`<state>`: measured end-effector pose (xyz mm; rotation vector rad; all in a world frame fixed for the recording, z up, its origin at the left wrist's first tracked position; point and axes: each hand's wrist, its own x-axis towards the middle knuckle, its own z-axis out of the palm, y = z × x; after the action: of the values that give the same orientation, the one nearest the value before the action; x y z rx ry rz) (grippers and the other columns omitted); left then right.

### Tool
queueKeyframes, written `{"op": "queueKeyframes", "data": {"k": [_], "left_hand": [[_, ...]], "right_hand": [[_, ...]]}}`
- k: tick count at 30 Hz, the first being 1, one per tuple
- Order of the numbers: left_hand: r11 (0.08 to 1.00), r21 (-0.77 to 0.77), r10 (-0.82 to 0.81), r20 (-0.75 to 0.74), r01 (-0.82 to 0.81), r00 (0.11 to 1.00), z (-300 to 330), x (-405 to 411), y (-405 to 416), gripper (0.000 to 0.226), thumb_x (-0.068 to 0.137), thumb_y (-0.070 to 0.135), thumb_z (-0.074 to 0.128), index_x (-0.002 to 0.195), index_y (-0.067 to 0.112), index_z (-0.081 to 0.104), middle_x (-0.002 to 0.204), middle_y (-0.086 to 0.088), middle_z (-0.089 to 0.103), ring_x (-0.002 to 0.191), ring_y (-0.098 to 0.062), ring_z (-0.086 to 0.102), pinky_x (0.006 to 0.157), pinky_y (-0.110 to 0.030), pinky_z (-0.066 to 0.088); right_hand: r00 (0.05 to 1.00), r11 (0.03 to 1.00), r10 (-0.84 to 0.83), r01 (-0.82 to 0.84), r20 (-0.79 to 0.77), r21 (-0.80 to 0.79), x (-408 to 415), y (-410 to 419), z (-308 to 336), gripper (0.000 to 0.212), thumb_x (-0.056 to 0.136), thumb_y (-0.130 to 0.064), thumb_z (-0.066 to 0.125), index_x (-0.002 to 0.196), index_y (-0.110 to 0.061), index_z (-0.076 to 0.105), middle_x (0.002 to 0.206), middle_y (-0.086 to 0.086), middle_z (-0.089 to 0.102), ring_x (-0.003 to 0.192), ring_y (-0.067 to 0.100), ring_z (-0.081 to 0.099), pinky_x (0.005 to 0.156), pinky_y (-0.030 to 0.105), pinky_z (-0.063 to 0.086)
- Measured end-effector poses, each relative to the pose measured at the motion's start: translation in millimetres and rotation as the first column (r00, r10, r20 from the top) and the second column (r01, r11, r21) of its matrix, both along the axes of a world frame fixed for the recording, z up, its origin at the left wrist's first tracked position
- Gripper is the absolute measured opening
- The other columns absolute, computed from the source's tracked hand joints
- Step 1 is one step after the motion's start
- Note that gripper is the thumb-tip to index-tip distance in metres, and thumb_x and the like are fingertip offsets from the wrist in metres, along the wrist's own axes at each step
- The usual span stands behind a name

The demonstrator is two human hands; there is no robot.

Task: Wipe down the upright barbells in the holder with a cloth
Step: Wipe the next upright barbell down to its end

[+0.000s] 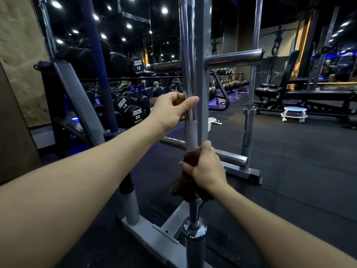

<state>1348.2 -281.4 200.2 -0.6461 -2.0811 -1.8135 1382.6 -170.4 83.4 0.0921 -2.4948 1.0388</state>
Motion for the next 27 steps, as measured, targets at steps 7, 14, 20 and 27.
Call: {"op": "queueKeyframes", "data": {"k": [7,14,20,27], "left_hand": [[0.995,0.098,0.035,-0.061,-0.029,0.998,-15,-2,5,0.020,0.084,0.027,0.069,0.073,0.018,0.055,0.066,0.005,0.049,0.062,-0.008,0.046,0.062,-0.025,0.044],[0.985,0.172,0.029,-0.032,-0.023,0.999,-15,-3,9,0.016,0.086,0.023,0.067,0.077,0.018,0.056,0.068,0.005,0.055,0.064,-0.009,0.051,0.058,-0.024,0.047],[0.986,0.162,0.048,-0.065,-0.037,0.997,-17,4,10,0.016,0.084,0.028,0.070,0.079,0.018,0.058,0.080,-0.007,0.057,0.077,-0.022,0.052,0.071,-0.041,0.049],[0.986,0.155,0.070,-0.097,-0.055,0.993,-20,-2,10,0.019,0.082,0.031,0.071,0.078,0.019,0.058,0.074,-0.001,0.054,0.072,-0.015,0.050,0.066,-0.032,0.046]], "right_hand": [[0.976,0.994,-0.045,0.023,-0.215,-0.106,2,1,46,0.058,0.071,-0.047,0.077,0.100,-0.017,0.036,0.110,0.009,0.051,0.108,0.033,0.050,0.083,0.042,0.043],[0.996,0.998,-0.025,0.020,-0.089,-0.055,-2,-5,-13,0.061,0.080,-0.048,0.069,0.115,-0.012,0.036,0.116,0.009,0.045,0.111,0.032,0.046,0.086,0.046,0.043],[1.000,0.999,-0.007,0.008,0.012,-0.039,8,2,-22,0.060,0.074,-0.056,0.071,0.100,-0.018,0.033,0.112,0.006,0.047,0.110,0.031,0.047,0.085,0.046,0.045],[0.979,0.996,-0.053,0.037,-0.198,-0.083,-7,-6,26,0.061,0.079,-0.051,0.069,0.112,-0.011,0.037,0.115,0.009,0.046,0.110,0.032,0.045,0.086,0.044,0.040]]}}
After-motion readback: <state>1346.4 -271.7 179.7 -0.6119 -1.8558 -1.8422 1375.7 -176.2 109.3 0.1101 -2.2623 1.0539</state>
